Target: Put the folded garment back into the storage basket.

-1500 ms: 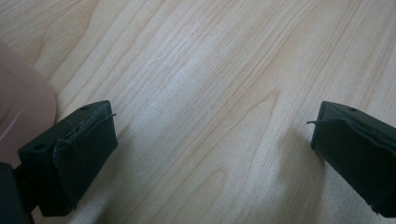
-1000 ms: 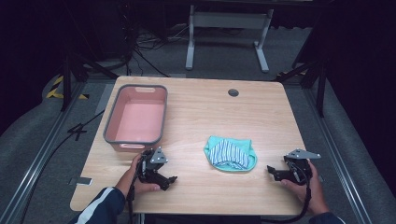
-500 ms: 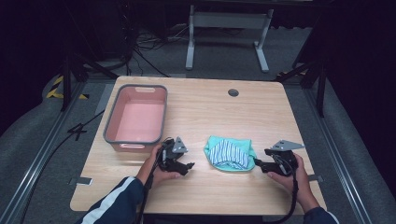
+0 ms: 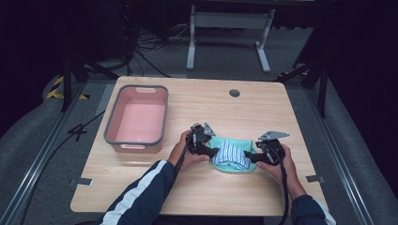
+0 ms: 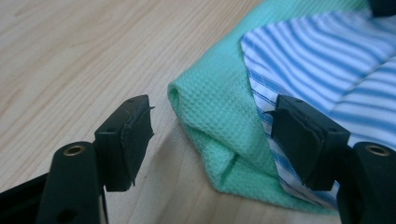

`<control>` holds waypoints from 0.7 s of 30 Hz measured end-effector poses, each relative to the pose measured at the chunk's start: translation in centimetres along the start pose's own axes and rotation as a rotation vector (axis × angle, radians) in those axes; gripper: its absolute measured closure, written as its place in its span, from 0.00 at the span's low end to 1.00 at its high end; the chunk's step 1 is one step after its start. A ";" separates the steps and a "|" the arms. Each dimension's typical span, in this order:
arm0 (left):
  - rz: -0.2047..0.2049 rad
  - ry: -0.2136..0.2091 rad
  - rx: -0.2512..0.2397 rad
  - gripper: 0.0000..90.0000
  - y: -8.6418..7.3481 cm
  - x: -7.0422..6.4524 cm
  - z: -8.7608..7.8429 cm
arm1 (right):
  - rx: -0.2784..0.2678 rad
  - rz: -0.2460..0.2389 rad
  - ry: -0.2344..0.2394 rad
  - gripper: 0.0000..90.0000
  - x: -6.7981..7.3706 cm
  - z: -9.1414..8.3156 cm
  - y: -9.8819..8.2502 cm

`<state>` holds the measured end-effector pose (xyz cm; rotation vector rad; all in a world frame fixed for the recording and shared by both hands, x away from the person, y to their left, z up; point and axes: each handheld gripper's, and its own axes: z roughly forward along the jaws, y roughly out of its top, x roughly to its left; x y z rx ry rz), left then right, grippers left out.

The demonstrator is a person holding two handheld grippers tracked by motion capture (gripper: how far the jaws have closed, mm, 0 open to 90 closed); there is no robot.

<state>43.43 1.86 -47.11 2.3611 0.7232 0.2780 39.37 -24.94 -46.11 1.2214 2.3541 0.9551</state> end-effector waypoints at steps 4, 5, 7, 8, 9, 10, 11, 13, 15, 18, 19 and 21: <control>-0.035 -0.056 -0.011 0.30 -0.3 0.5 0.2 | 0.041 -0.014 0.010 0.35 0.3 1.0 0.0; -0.034 -0.067 -0.021 0.29 -0.5 0.7 0.2 | 0.042 -0.013 0.009 0.35 0.3 1.1 0.0; -0.022 -0.071 -0.032 0.29 -0.7 0.8 0.2 | 0.044 0.003 0.012 0.32 0.2 1.2 -0.1; -0.022 -0.074 -0.035 0.29 -0.7 0.7 0.2 | 0.049 0.009 0.017 0.31 0.0 1.3 -0.2; -0.022 -0.076 -0.039 0.29 -0.8 0.7 0.2 | 0.048 0.017 0.024 0.31 -0.1 1.4 -0.3; -0.021 -0.077 -0.037 0.30 -0.8 0.7 0.2 | 0.043 0.008 0.029 0.33 -0.2 1.4 -0.3; -0.019 -0.073 -0.038 0.30 -0.8 0.7 0.1 | 0.039 -0.002 0.041 0.40 -0.1 1.3 -0.3; -0.014 -0.083 -0.041 0.36 -0.8 0.6 0.1 | 0.037 -0.017 0.069 0.53 0.2 1.2 -0.2; 0.012 -0.118 -0.035 0.51 -0.7 0.3 -0.2 | 0.040 -0.021 0.084 0.65 0.5 1.2 -0.1; 0.005 -0.128 -0.038 0.59 -0.7 0.1 -0.2 | 0.039 -0.010 0.093 0.72 0.5 1.1 -0.2; 0.007 -0.132 -0.031 0.60 -0.7 0.0 -0.3 | 0.036 -0.003 0.096 0.76 0.6 1.1 -0.2; 0.009 -0.156 -0.030 0.70 -0.7 -0.1 -0.3 | 0.034 0.010 0.101 0.82 0.7 1.0 -0.3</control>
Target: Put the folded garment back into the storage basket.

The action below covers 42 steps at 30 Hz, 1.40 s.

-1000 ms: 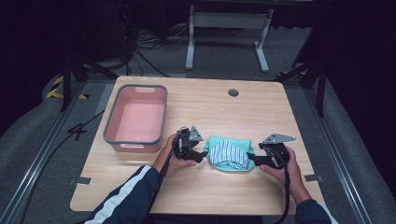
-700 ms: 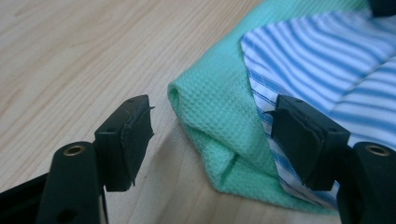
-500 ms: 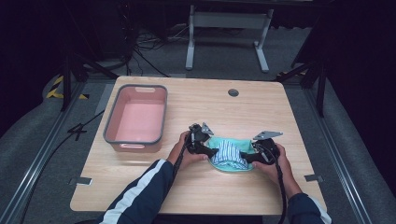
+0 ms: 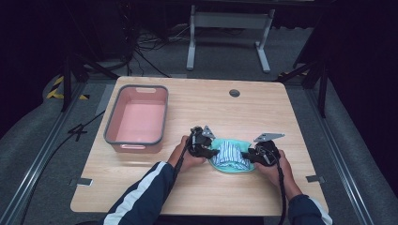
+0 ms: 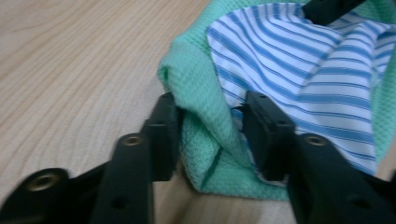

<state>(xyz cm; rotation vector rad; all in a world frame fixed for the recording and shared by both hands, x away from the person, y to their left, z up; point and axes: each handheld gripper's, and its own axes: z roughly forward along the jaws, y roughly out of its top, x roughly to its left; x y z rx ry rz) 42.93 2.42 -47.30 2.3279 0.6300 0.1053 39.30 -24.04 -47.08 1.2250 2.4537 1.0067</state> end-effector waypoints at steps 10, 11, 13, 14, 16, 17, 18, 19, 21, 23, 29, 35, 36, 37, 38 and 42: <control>0.042 0.014 0.016 0.91 0.2 -0.5 -0.2 | 0.008 -0.030 -0.020 0.88 1.2 -0.6 -0.3; 0.037 0.012 0.018 0.91 0.2 -0.5 -0.3 | 0.008 -0.030 -0.020 0.88 1.2 -0.6 -0.3; 0.029 0.007 0.014 0.92 0.2 -0.3 -0.5 | 0.005 -0.028 -0.017 0.88 1.5 -0.9 -0.4; 0.034 0.004 0.010 0.92 0.2 -0.3 -0.6 | 0.001 -0.030 -0.015 0.88 1.5 -1.0 -0.3; 0.045 0.009 0.018 0.92 0.3 -0.3 -0.9 | 0.003 -0.030 -0.014 0.88 1.7 -1.0 -0.3; 0.045 0.009 0.018 0.92 0.3 -0.3 -0.9 | 0.003 -0.030 -0.014 0.88 1.7 -1.0 -0.3; 0.041 0.009 0.014 0.92 0.3 -0.3 -1.1 | 0.000 -0.031 -0.011 0.88 1.7 -1.0 -0.3; 0.046 0.008 0.017 0.92 0.4 -0.3 -1.3 | 0.000 -0.027 -0.009 0.88 1.8 -1.0 -0.2; 0.045 0.013 0.013 0.92 0.5 -0.3 -1.6 | 0.000 -0.023 -0.013 0.88 1.9 -1.0 -0.1; 0.055 0.018 0.018 0.92 0.5 -0.3 -1.9 | -0.011 -0.019 -0.009 0.89 2.1 -1.3 0.1; 0.066 0.030 0.016 0.92 0.7 0.0 -3.0 | -0.026 -0.014 -0.006 0.89 2.5 -1.4 0.9; 0.065 0.036 0.027 0.93 1.0 0.2 -3.9 | -0.026 -0.017 0.000 0.89 2.9 -1.4 1.7; 0.063 0.037 0.023 0.93 1.0 0.2 -4.2 | -0.026 -0.014 0.000 0.89 3.1 -1.4 1.9; 0.064 0.041 0.020 0.93 1.1 0.2 -4.5 | -0.025 -0.021 0.000 0.89 3.2 -1.5 2.1; 0.065 0.044 0.019 0.93 1.2 0.3 -4.7 | -0.030 -0.023 0.001 0.89 3.2 -1.5 2.3; 0.071 0.056 0.012 0.93 1.4 0.4 -5.8 | -0.046 -0.031 0.005 0.89 3.6 -1.8 3.0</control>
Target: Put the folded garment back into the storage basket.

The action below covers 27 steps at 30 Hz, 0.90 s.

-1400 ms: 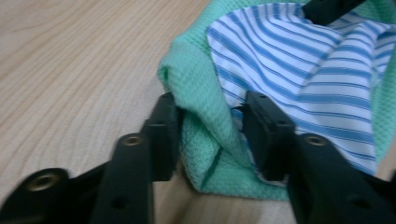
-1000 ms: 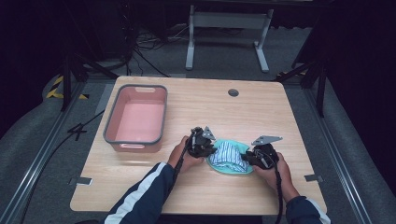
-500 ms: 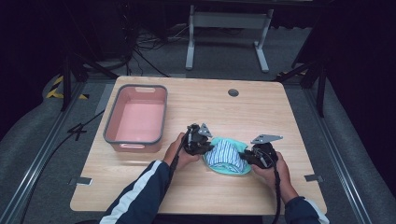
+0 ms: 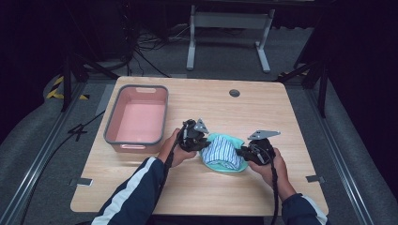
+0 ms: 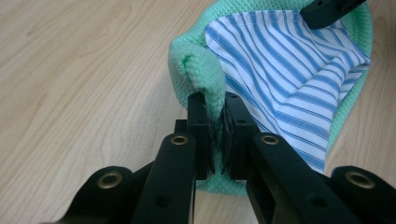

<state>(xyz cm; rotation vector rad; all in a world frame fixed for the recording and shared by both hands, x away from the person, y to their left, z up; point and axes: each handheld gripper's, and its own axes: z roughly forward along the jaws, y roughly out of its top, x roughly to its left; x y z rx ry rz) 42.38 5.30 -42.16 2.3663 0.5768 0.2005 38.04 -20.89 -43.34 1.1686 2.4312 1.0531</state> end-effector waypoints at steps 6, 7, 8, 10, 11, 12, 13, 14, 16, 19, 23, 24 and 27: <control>0.017 0.021 -0.009 0.93 0.3 0.2 -1.3 | -0.014 -0.006 -0.002 0.89 0.4 -0.2 0.8; 0.022 0.030 -0.011 0.93 0.4 0.2 -1.6 | -0.017 -0.008 -0.001 0.89 0.5 -0.3 1.1; 0.020 0.028 -0.014 0.93 0.4 0.3 -1.9 | -0.026 -0.016 0.000 0.89 0.5 -0.4 1.4; 0.024 0.035 -0.011 0.93 0.5 0.4 -2.5 | -0.031 -0.021 0.002 0.89 0.7 -0.5 1.9; 0.024 0.038 -0.014 0.93 0.5 0.5 -2.8 | -0.034 -0.023 0.003 0.89 0.8 -0.6 2.1; 0.021 0.038 -0.021 0.93 0.5 0.6 -2.9 | -0.037 -0.026 0.002 0.89 0.9 -0.7 2.4; 0.023 0.044 -0.023 0.93 0.6 0.6 -3.2 | -0.039 -0.033 0.002 0.89 1.0 -0.7 2.6; 0.027 0.054 -0.017 0.93 0.6 0.7 -3.5 | -0.041 -0.032 0.000 0.89 1.1 -0.8 2.8; 0.024 0.069 -0.017 0.93 0.6 0.9 -4.3 | -0.049 -0.043 0.002 0.89 1.5 -0.9 3.6; 0.020 0.075 -0.027 0.93 0.5 1.1 -5.1 | -0.051 -0.062 0.000 0.89 2.1 -0.9 4.7; 0.015 0.093 -0.043 0.93 0.4 1.6 -6.3 | -0.057 -0.071 0.004 0.89 2.5 -1.0 5.6; 0.007 0.099 -0.050 0.93 0.3 1.7 -6.7 | -0.066 -0.069 0.008 0.89 2.6 -1.1 5.9; 0.001 0.112 -0.055 0.93 0.1 2.1 -7.8 | -0.072 -0.079 0.008 0.89 3.1 -1.1 7.1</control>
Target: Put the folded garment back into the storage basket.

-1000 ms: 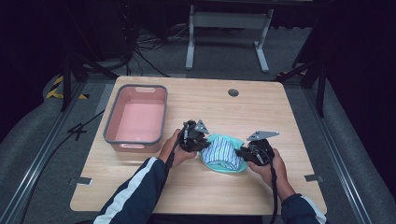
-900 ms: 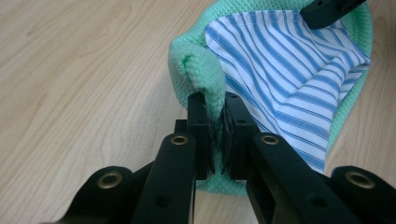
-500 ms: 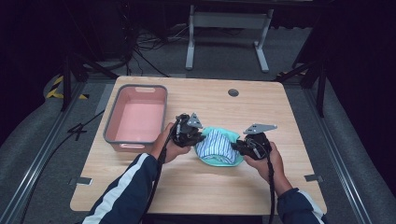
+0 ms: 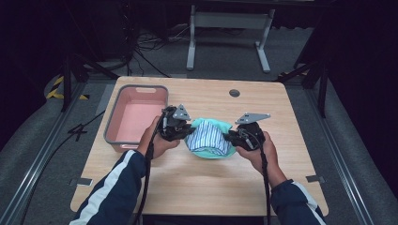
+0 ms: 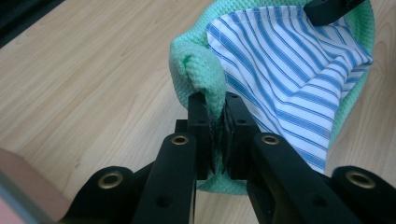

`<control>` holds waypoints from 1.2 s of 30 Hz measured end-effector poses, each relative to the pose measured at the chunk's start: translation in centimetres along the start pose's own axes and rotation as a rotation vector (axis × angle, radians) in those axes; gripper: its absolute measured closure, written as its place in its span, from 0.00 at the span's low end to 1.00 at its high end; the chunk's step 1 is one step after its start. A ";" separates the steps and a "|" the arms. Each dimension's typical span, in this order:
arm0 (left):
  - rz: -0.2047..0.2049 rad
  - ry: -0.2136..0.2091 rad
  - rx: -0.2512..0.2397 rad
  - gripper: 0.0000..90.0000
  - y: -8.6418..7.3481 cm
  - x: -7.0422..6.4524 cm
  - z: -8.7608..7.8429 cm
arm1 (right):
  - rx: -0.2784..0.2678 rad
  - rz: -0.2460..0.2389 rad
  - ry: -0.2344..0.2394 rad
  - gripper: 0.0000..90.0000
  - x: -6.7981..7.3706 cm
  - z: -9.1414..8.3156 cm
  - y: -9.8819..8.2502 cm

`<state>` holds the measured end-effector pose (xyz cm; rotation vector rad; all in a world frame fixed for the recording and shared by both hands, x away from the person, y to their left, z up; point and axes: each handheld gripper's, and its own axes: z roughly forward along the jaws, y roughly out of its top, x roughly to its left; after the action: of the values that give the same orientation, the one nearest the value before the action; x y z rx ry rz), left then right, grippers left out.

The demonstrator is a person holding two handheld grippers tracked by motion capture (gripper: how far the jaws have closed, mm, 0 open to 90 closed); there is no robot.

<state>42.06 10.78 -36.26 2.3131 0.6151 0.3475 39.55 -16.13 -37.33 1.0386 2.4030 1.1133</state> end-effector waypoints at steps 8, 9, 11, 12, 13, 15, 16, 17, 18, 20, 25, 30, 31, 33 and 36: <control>-0.017 0.043 -0.002 0.93 -0.6 1.3 -2.2 | 0.001 -0.038 0.007 0.89 1.4 1.0 2.5; -0.023 0.047 -0.005 0.93 -0.7 1.4 -2.5 | -0.005 -0.038 0.010 0.89 1.6 1.0 2.8; -0.027 0.056 -0.008 0.93 -0.8 1.7 -3.2 | -0.013 -0.046 0.015 0.89 1.9 1.2 3.4; -0.025 0.061 -0.010 0.93 -0.9 1.9 -3.5 | -0.015 -0.047 0.016 0.89 2.1 1.3 3.7; -0.022 0.070 -0.016 0.93 -1.0 2.1 -3.7 | -0.019 -0.052 0.020 0.89 2.2 1.4 3.9; -0.024 0.073 -0.015 0.93 -1.1 2.4 -4.3 | -0.025 -0.055 0.024 0.89 2.4 1.5 4.6; -0.020 0.082 -0.021 0.93 -1.2 2.6 -4.5 | -0.029 -0.059 0.025 0.89 2.5 1.6 4.9; -0.033 0.085 -0.028 0.93 -1.3 2.7 -4.7 | -0.030 -0.063 0.025 0.89 2.6 1.6 5.2; -0.033 0.085 -0.028 0.93 -1.3 2.7 -4.7 | -0.034 -0.064 0.026 0.89 2.7 1.7 5.5; -0.032 0.103 -0.027 0.93 -1.4 3.2 -5.4 | -0.036 -0.069 0.031 0.89 2.9 2.0 6.1; -0.053 0.122 -0.034 0.93 -1.9 4.0 -6.5 | -0.042 -0.084 0.040 0.89 3.5 2.7 7.4; -0.054 0.145 -0.033 0.93 -2.2 4.5 -7.4 | -0.046 -0.092 0.051 0.88 4.2 3.4 8.4; -0.056 0.157 -0.034 0.93 -2.4 4.7 -7.8 | -0.046 -0.094 0.051 0.89 4.3 3.5 8.5; -0.062 0.162 -0.033 0.93 -2.5 4.8 -8.1 | -0.047 -0.093 0.056 0.89 4.4 3.7 8.7; -0.076 0.173 -0.039 0.93 -2.8 5.2 -8.7 | -0.048 -0.095 0.067 0.88 4.8 4.3 9.3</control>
<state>42.00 20.25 -31.61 2.2308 0.7723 0.5233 43.01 -6.29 -32.94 0.8757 2.4362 1.1845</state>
